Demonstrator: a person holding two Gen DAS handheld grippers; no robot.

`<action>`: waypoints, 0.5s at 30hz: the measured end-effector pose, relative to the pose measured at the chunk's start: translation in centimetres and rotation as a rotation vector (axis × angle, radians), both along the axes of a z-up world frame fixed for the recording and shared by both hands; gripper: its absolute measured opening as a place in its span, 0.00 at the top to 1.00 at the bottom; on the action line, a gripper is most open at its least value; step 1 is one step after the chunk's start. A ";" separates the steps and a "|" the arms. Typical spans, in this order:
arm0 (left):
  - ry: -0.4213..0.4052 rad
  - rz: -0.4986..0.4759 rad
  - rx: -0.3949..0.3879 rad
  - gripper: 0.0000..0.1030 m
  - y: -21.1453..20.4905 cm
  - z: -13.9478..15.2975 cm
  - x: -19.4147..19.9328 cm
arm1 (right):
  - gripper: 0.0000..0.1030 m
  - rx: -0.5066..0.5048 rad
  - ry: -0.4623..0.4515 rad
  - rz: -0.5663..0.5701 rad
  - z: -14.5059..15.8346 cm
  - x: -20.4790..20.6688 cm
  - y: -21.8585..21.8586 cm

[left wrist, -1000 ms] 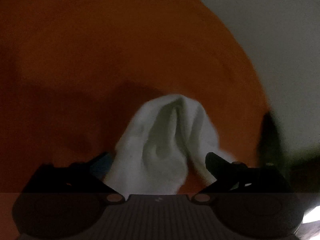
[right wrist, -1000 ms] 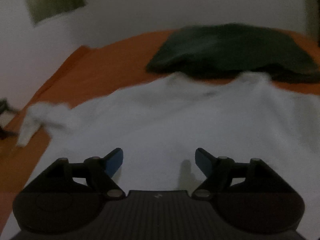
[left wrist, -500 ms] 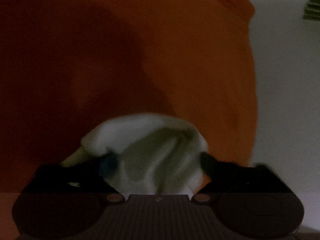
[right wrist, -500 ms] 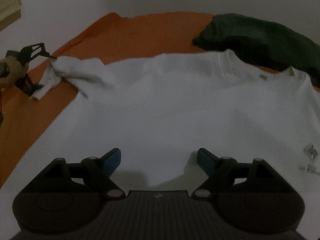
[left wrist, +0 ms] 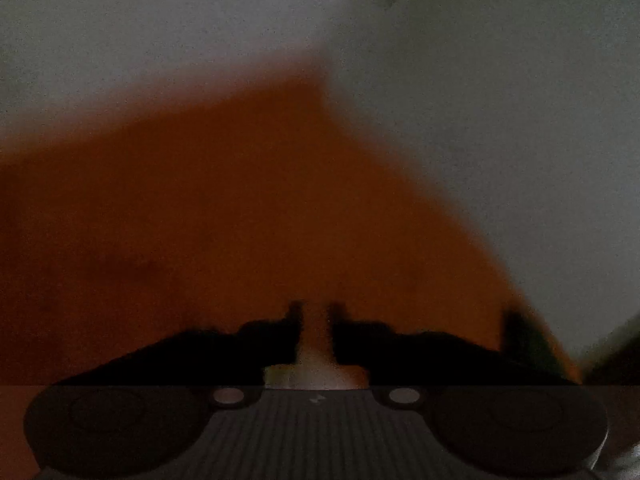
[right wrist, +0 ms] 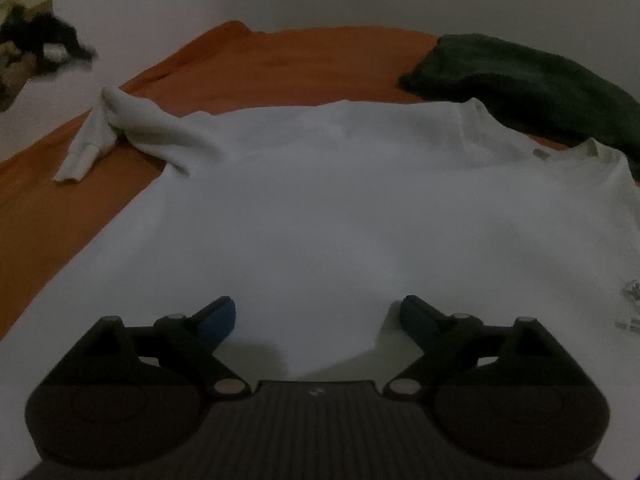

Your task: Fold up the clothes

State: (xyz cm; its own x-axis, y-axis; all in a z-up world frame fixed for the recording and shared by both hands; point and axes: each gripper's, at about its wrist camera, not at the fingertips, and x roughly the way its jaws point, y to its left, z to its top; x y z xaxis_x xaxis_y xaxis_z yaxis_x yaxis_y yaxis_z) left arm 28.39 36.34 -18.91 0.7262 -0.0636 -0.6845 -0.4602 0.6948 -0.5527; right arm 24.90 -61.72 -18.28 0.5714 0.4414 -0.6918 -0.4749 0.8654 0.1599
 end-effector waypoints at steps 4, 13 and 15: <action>0.114 0.090 -0.221 0.04 -0.6 -5.0 -2.1 | 0.08 0.002 0.001 0.004 -0.1 0.2 0.4; 0.108 0.346 -0.528 0.06 -3.6 -10.7 -5.4 | 0.06 -0.014 -0.022 0.023 -0.6 -0.4 0.7; 0.081 0.384 -0.568 0.03 -4.2 -11.3 -5.9 | 0.06 -0.018 -0.027 0.027 -0.6 -0.5 0.7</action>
State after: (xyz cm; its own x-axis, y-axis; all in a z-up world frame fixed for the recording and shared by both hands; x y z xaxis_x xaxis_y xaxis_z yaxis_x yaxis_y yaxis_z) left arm 22.51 32.13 -30.22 0.7169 -0.1770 -0.6743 -0.6710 0.0869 -0.7363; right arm 24.37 -61.02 -18.93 0.5782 0.4450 -0.6839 -0.5024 0.8546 0.1313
